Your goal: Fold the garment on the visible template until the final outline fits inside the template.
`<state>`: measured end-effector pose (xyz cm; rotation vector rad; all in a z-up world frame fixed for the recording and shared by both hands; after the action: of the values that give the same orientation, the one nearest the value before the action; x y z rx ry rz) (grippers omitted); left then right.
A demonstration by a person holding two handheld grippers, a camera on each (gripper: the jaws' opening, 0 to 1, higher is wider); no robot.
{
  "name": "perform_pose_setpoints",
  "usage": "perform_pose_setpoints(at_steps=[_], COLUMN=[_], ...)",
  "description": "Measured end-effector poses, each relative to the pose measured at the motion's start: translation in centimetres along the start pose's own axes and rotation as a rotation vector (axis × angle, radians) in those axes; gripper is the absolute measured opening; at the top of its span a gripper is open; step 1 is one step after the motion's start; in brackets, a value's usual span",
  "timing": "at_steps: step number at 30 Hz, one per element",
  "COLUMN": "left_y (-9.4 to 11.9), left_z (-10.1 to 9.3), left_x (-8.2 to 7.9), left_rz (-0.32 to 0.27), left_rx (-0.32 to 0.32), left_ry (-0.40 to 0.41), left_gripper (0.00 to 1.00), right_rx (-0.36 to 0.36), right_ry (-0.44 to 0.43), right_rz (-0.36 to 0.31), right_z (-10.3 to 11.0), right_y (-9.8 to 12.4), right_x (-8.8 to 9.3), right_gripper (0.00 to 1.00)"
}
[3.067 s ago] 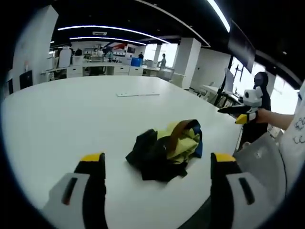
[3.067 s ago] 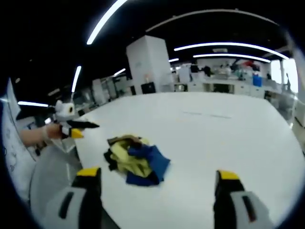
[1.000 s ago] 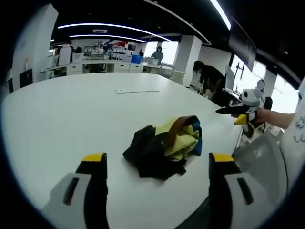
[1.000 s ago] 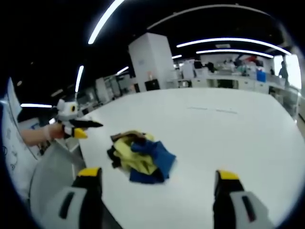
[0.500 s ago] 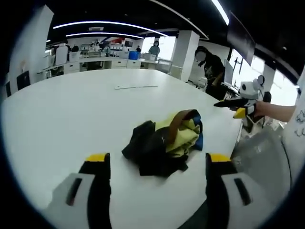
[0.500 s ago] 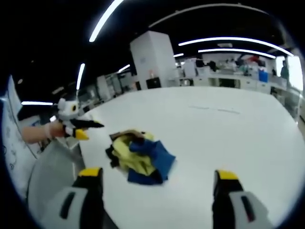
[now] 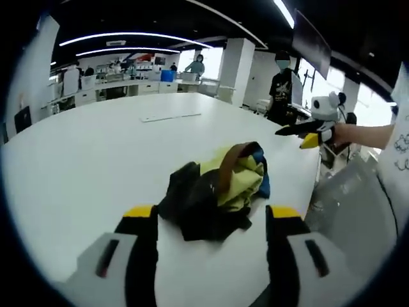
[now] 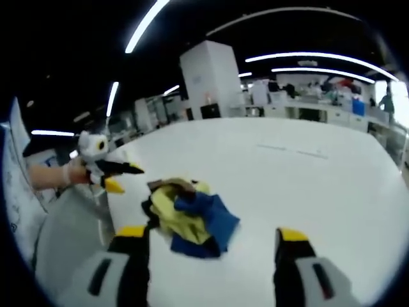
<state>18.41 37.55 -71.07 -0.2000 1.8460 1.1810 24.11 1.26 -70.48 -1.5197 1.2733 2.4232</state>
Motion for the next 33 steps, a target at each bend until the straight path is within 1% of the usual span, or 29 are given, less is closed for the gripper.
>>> perform_pose_setpoints(at_steps=[3,6,8,10,12,14,15,16,18,21,24,26,27,30,33], left_y=[-0.3,-0.7,-1.0,-1.4,-1.8,-1.7,-1.9,-2.1,-2.6,-2.5,-2.7,-2.7,-2.8,-2.9,-3.0], left_z=[0.3,0.1,0.1,0.0,0.6,0.4,0.6,0.8,1.2,1.3,1.4,1.3,1.5,1.9,2.0], left_x=[-0.2,-0.5,-0.6,-0.8,-0.6,-0.6,-0.5,-0.4,-0.1,-0.1,0.0,0.1,0.1,0.2,0.4], left_rz=[0.013,0.017,0.024,0.024,0.023,0.026,0.024,0.024,0.029,0.027,0.033,0.034,0.035,0.033,0.038], left_rx=[0.0,-0.001,0.005,0.004,0.007,0.023,0.023,0.017,0.007,0.002,-0.004,0.0,-0.002,-0.005,-0.008], left_ry=[-0.041,-0.08,-0.092,-0.1,-0.093,-0.053,-0.05,-0.049,-0.053,-0.057,-0.065,-0.06,-0.061,-0.059,-0.059], left_gripper=[0.6,0.52,0.48,0.44,0.4,0.37,0.35,0.35,0.33,0.27,0.25,0.25,0.23,0.22,0.21], right_rx=[-0.006,-0.016,-0.022,-0.023,-0.02,-0.013,-0.013,-0.013,-0.015,-0.024,-0.031,-0.051,-0.063,-0.084,-0.076], right_ry=[0.021,0.027,0.024,0.026,0.038,0.047,0.054,0.058,0.066,0.073,0.091,0.099,0.09,0.089,0.113], right_rz=[0.005,0.013,0.024,0.032,0.043,0.039,0.036,0.037,0.034,0.04,0.042,0.029,0.032,0.046,0.068], right_z=[0.1,0.1,0.1,0.1,0.0,0.0,-0.1,-0.1,0.0,0.1,0.4,0.6,0.6,1.0,1.0], right_y=[-0.5,-1.1,-1.5,-1.8,-2.1,-2.3,-2.6,-2.7,-3.0,-3.7,-4.2,-4.5,-4.7,-5.6,-6.1], right_x=[-0.3,-0.4,-0.3,-0.3,-0.3,-0.4,-0.5,-0.6,-0.8,-1.2,-1.5,-1.8,-1.8,-1.7,-1.3], right_gripper=[0.73,0.69,0.67,0.62,0.57,0.49,0.44,0.41,0.38,0.34,0.28,0.23,0.21,0.2,0.19])
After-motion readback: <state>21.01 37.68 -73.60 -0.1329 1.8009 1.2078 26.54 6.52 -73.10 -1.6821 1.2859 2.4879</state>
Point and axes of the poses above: the point that each gripper's makers call its tool centre point, and the gripper's own axes: y roughly backward along the fingers, z roughly to its left, x roughly out of its underside, the point moved 10 cm from there along y, roughly backward along the fingers, and after that the axes turned 11 degrees about z, right-handed, at the moved point
